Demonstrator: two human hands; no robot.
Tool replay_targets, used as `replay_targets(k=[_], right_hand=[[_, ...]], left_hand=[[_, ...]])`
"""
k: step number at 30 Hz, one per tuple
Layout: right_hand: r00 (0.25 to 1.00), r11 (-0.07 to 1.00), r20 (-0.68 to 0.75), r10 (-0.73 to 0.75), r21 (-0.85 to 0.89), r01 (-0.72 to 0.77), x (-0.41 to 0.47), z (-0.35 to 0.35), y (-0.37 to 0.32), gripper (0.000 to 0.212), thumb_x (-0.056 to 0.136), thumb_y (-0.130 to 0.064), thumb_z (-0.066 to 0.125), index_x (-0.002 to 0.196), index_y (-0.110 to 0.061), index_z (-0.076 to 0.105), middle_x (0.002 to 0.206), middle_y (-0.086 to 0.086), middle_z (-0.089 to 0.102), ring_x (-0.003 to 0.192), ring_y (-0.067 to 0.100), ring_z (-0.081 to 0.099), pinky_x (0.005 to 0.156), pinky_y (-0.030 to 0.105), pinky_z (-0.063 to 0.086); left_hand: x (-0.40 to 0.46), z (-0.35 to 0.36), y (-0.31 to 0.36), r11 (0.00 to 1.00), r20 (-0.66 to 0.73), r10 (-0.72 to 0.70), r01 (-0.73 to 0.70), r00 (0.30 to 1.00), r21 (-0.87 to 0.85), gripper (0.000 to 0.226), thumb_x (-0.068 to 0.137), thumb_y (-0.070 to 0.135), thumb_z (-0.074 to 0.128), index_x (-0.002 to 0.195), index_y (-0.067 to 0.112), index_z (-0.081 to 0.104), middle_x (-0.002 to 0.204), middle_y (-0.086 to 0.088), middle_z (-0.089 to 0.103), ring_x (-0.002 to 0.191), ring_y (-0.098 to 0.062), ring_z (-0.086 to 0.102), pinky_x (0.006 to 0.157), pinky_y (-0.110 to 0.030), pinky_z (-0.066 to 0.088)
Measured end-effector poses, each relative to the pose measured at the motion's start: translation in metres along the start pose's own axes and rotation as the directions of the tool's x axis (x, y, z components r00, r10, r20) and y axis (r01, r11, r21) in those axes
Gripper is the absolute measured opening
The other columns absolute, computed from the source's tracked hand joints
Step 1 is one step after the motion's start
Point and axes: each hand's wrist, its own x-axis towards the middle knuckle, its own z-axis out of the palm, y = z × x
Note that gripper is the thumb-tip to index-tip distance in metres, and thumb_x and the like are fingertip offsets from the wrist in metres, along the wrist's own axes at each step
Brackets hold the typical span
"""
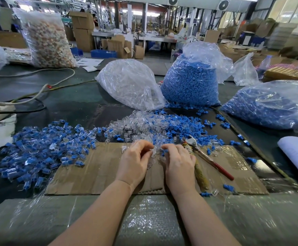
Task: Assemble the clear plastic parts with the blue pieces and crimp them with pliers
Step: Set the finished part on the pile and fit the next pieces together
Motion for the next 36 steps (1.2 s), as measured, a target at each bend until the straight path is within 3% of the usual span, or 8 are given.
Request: replay_targets(k=[2,5,10,13,21,25,32,36], right_hand=[[0.999,0.997,-0.035,0.009,0.072,-0.006,-0.0006,-0.0014,0.0002,0.015,0.088,-0.010,0.058,0.100,-0.017,0.063,0.096,-0.002,0.064,0.093,0.021,0.057,0.074,0.027,0.019],[0.999,0.991,-0.040,0.011,0.131,-0.006,0.0006,-0.0020,0.0019,0.003,0.086,-0.012,0.062,0.088,-0.013,0.064,0.087,-0.001,0.066,0.086,0.023,0.058,0.072,0.027,0.020],[0.999,0.974,-0.029,0.018,0.227,-0.011,0.0010,-0.0027,0.0032,0.003,0.088,-0.013,0.063,0.087,-0.014,0.065,0.087,-0.003,0.065,0.085,0.019,0.058,0.079,0.031,0.035],[0.999,0.966,-0.034,0.018,0.259,-0.008,0.0002,-0.0029,0.0031,0.002,0.088,-0.016,0.063,0.086,-0.016,0.064,0.086,-0.006,0.064,0.085,0.016,0.057,0.080,0.031,0.033],[0.997,0.971,-0.069,-0.017,0.236,0.033,0.0005,-0.0017,0.0028,0.010,0.087,-0.024,0.065,0.080,-0.018,0.061,0.077,-0.012,0.056,0.074,0.007,0.047,0.071,0.026,0.021],[0.997,0.976,-0.058,-0.041,0.210,0.052,-0.0006,-0.0006,0.0026,0.012,0.087,-0.023,0.065,0.077,-0.019,0.059,0.075,-0.014,0.051,0.071,0.010,0.049,0.072,0.029,0.025],[0.994,0.982,-0.083,-0.071,0.168,0.084,-0.0015,-0.0006,0.0015,0.015,0.082,-0.020,0.071,0.072,-0.015,0.061,0.070,-0.005,0.060,0.068,0.017,0.056,0.071,0.030,0.031],[0.992,0.975,-0.087,-0.090,0.194,0.105,-0.0012,-0.0025,0.0012,0.009,0.083,-0.022,0.070,0.078,-0.016,0.065,0.077,-0.007,0.064,0.074,0.014,0.059,0.073,0.028,0.031]], left_hand=[[0.0000,0.0001,-0.0003,0.999,0.018,-0.037,0.038,0.999,-0.036,0.021,0.086,0.008,0.064,0.091,0.029,0.062,0.086,0.012,0.065,0.083,0.000,0.059,0.078,-0.010,0.046],[0.0003,-0.0010,-0.0005,0.996,0.018,-0.062,0.063,0.998,-0.066,0.016,0.084,0.009,0.066,0.092,0.023,0.068,0.084,0.012,0.066,0.080,0.005,0.059,0.076,-0.004,0.043],[-0.0001,-0.0031,0.0007,0.991,0.030,-0.078,0.081,0.996,-0.111,0.017,0.084,0.008,0.066,0.084,0.025,0.065,0.078,0.014,0.064,0.076,0.009,0.057,0.070,-0.002,0.041],[-0.0007,-0.0037,0.0015,0.992,0.026,-0.068,0.070,0.997,-0.109,0.022,0.085,0.009,0.065,0.080,0.029,0.059,0.075,0.011,0.064,0.076,0.004,0.057,0.068,-0.003,0.041],[0.0004,-0.0028,0.0004,0.992,0.058,-0.073,0.079,0.996,-0.097,0.019,0.086,0.011,0.063,0.085,0.030,0.059,0.078,0.009,0.067,0.075,0.000,0.062,0.070,-0.008,0.047],[-0.0010,-0.0039,-0.0002,0.995,0.087,-0.065,0.072,0.994,-0.074,0.016,0.086,0.013,0.064,0.089,0.028,0.061,0.079,0.014,0.065,0.077,0.005,0.061,0.072,-0.010,0.048],[-0.0020,-0.0028,-0.0001,0.997,0.108,-0.038,0.045,0.993,-0.060,0.020,0.084,0.009,0.066,0.091,0.028,0.063,0.083,0.018,0.065,0.082,0.004,0.062,0.078,-0.012,0.049],[-0.0009,-0.0041,0.0017,0.994,0.077,-0.046,0.054,0.996,-0.098,0.027,0.085,0.009,0.064,0.084,0.036,0.061,0.078,0.017,0.065,0.077,0.005,0.062,0.073,-0.007,0.047]])
